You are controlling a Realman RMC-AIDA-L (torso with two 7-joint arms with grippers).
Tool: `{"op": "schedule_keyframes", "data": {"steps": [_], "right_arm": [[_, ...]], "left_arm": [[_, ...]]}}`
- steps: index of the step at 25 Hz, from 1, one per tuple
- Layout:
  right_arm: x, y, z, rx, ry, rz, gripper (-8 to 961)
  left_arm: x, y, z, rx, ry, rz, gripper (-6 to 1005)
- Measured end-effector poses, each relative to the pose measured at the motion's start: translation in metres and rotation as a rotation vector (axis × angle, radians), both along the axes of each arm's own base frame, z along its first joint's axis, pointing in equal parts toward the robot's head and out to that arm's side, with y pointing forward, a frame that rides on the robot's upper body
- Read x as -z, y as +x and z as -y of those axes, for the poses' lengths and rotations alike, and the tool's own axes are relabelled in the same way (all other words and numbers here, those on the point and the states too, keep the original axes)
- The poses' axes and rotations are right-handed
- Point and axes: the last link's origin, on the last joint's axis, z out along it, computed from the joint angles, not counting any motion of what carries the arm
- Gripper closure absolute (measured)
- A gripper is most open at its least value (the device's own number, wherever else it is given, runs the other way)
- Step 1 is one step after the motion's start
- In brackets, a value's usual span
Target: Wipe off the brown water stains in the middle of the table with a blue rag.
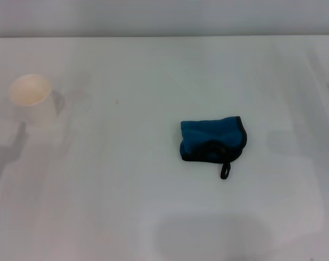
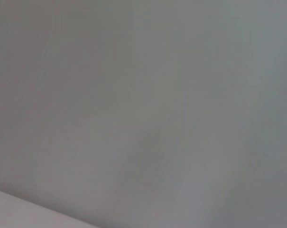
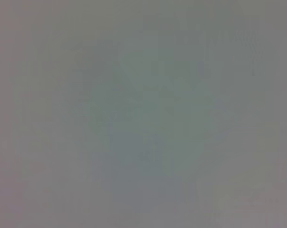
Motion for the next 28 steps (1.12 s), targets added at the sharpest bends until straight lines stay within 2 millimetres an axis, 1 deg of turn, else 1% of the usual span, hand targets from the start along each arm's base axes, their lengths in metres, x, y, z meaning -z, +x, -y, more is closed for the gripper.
{"op": "schedule_keyframes", "data": {"steps": [8,12,19,22,25,28], "right_arm": [[0.001,0.003,0.002,0.017,-0.005,0.000,124],[0.000,0.002,0.001,0.012,-0.001,-0.002,124],[0.001,0.004,0.003,0.015,-0.005,-0.001,124],[0.002,0.006,0.005,0.024,-0.007,-0.001,124],[0.003,0.008,0.007,0.032,-0.010,0.000,124],[0.003,0.010,0.009,0.042,-0.012,-0.003,124]], "left_arm": [[-0.001,0.007,-0.013,0.011,0.016,0.016,121],[0.003,0.007,-0.018,-0.005,-0.004,0.020,121],[0.010,0.001,-0.023,-0.062,-0.050,0.017,121],[0.006,-0.003,-0.024,-0.081,-0.035,0.027,122],[-0.001,-0.011,-0.023,-0.133,0.011,0.097,122],[-0.002,-0.019,-0.022,-0.189,0.025,0.130,122]]}}
